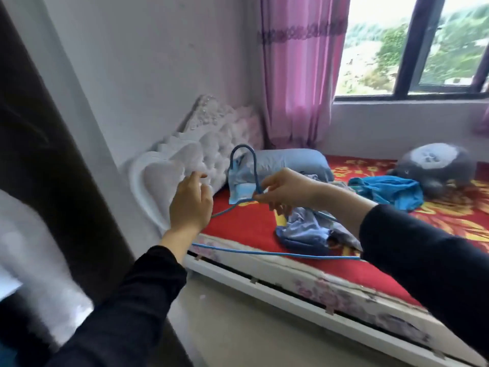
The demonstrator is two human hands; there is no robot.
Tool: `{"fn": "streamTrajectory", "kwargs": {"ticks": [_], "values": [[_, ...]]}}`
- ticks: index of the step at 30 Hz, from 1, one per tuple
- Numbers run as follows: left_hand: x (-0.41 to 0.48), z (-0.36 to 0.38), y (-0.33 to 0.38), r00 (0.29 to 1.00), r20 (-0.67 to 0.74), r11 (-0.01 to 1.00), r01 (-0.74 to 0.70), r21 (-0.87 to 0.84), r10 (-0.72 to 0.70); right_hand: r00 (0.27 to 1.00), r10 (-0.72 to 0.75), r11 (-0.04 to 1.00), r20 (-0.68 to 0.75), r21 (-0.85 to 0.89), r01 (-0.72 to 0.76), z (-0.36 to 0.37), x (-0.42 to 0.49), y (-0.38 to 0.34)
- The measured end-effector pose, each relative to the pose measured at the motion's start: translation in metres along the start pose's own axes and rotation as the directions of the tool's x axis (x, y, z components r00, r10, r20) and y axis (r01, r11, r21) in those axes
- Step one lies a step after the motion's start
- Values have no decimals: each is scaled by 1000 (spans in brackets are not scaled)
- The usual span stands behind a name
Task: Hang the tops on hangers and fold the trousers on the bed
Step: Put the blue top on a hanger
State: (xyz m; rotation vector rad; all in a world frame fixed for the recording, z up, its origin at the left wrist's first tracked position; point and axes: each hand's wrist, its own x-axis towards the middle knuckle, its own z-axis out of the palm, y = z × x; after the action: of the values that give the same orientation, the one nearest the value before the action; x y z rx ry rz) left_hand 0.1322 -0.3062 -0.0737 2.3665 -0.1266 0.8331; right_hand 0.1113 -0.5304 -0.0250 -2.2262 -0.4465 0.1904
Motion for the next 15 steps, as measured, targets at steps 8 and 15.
{"fn": "streamTrajectory", "kwargs": {"ticks": [8, 15], "values": [[4, 214, 75, 911, 411, 998, -21, -56, 42, 923, 330, 938, -196, -38, -344, -78, -19, 180], [43, 383, 122, 765, 635, 993, -63, -96, 110, 784, 518, 846, -343, 73, -528, -167, 4, 311]]}}
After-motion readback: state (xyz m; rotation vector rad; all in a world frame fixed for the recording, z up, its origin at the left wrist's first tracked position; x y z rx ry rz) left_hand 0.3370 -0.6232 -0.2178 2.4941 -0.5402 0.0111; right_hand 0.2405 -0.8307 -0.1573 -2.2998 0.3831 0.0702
